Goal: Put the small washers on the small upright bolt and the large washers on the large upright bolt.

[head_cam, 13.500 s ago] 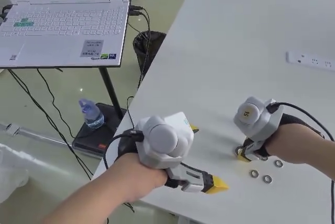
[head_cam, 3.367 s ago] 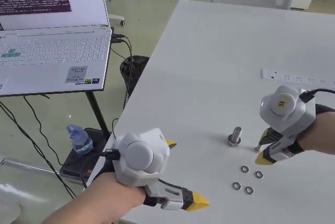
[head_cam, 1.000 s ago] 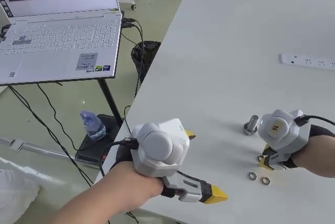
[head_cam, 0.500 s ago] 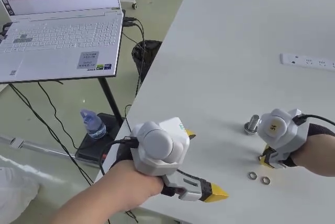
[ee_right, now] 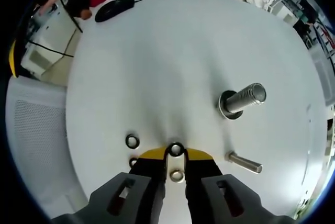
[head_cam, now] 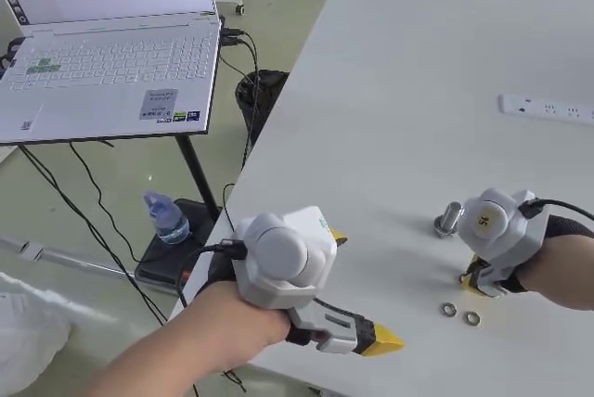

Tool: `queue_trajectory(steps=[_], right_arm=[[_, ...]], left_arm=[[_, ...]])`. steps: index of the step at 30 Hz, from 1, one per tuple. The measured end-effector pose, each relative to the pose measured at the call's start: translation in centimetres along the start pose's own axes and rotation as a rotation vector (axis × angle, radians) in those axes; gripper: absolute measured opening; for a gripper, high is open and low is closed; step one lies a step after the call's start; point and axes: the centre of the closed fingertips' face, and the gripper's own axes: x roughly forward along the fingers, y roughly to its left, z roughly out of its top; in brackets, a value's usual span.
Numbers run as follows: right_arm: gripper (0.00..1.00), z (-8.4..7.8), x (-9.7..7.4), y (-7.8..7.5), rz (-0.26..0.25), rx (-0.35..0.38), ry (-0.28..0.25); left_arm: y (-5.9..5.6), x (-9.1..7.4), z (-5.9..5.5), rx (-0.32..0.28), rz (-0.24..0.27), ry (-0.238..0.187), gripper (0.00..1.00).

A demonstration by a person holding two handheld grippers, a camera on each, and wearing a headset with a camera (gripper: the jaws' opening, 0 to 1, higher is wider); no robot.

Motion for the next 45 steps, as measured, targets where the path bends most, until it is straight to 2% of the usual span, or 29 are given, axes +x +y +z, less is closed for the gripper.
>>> queue_trajectory(steps=[10,24,31,36,45], right_arm=[[0.13,-0.2,-0.3,-0.2,0.005,0.017,-0.002],[0.13,0.4,-3.2,0.1,0.005,0.038,-0.019],[0.13,-0.5,-4.9,-0.2,-0.006,0.058,-0.016],[0.13,-1.9,-5.2,-1.1,-0.016,0.083,-0.018],[0.13,-2.7,-6.6,-2.5,-0.038,0.119,-0.021]], left_arm=[[0.1,0.0,0.0,0.0,0.0,-0.001,0.83],[0.0,0.4,0.4,0.002,-0.004,-0.008,0.84],[-0.1,0.8,0.7,0.012,-0.01,-0.008,0.84],[0.0,1.0,1.1,0.013,-0.01,-0.013,0.84],[0.1,1.3,1.2,0.017,-0.005,-0.017,0.86]])
